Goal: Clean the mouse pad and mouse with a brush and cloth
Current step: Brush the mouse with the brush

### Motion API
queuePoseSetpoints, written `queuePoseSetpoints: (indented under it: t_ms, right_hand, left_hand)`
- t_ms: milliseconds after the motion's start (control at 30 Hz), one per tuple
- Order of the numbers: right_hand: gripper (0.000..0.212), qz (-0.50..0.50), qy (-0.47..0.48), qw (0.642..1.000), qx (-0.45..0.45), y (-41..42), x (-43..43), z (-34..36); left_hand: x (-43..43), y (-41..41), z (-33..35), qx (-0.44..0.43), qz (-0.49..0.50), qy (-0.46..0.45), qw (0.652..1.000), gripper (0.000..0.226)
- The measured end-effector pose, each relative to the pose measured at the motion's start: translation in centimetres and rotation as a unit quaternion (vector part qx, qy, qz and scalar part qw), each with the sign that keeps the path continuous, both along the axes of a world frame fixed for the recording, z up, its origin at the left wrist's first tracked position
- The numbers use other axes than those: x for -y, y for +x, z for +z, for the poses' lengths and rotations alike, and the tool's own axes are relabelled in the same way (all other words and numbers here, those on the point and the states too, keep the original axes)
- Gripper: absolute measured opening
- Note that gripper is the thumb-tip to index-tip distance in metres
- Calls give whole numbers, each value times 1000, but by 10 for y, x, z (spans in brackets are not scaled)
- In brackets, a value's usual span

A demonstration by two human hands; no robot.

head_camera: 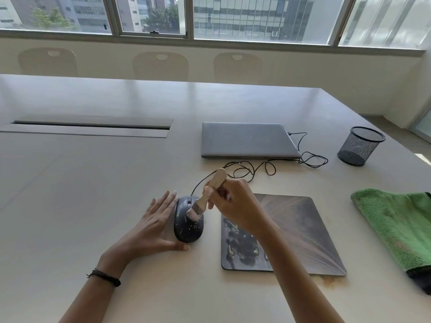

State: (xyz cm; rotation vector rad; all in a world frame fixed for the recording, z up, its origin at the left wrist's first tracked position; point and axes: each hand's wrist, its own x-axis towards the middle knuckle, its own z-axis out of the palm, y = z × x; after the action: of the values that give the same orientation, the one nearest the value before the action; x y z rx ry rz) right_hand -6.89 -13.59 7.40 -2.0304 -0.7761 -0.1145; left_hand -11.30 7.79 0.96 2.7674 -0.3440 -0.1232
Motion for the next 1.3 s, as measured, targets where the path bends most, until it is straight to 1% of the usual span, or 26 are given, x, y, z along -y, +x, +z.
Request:
queuePoseSetpoints:
  t_ms: [100,167,300,400,600,700,767,833,900,967,1033,1100,1200,1300]
  right_hand:
    - [19,-3,2,1000,30,3,4,-4]
    - [22,20,-18,998,51,3,8,-6]
    - [10,87,-43,994,53,-2,17,-7]
    - [10,119,-52,990,48,-3,27,-4]
    - [9,83,-54,992,78,-1,35,-3]
    - [11,106,-70,990,55,-3,37,-8]
    - [13,127,-67,989,42,-5,39,-7]
    - [14,126,-60,989,39,-6,41,-5]
    - [13,103,-42,992,55,-5,41,-4]
    - [19,82,-24,994,74,-6,39,-5]
    - [23,78,-37,992,87,-8,36,-7]
    - [22,92,-58,990,93,-12,32,-10]
    - [14,125,-68,987,70,-22,32,-9]
    - [14,157,-82,983,52,-28,34,-5]
  left_hand:
    - [0,0,0,0,0,-1,1000,137]
    - [0,0,0,1,-2,-3,1000,135]
    - [-1,0,0,0,-3,1,1000,136]
    - [-1,0,-1,0,-3,3,1000,135]
    - [-1,1,-1,0,-2,-3,1000,136]
    - [-1,0,-1,-1,-2,-4,1000,136]
    - [-1,1,-2,-2,0,-8,1000,136]
    - [-1,2,-2,-3,1,-11,1000,137]
    - [-1,3,-2,-4,2,-9,1000,137]
    - [-1,3,-3,-5,2,-11,1000,136]
    - [-1,4,-2,-6,0,-5,1000,137]
    - [-1,4,-3,-3,2,-4,1000,137]
    - [1,1,-3,-1,-3,-5,1000,137]
    - [1,1,-3,-2,3,-14,1000,139]
